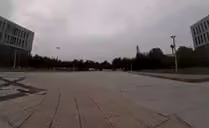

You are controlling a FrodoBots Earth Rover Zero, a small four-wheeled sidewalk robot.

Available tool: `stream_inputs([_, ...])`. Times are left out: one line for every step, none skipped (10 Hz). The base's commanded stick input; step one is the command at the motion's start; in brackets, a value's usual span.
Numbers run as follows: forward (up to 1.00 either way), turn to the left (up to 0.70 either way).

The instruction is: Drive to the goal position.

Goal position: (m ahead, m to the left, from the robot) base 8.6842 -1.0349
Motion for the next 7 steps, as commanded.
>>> stream_inputs([0.70,0.01])
stream_inputs([0.70,0.01])
stream_inputs([0.70,0.01])
stream_inputs([0.70,0.01])
stream_inputs([0.70,0.01])
stream_inputs([0.70,0.01])
stream_inputs([0.70,0.01])
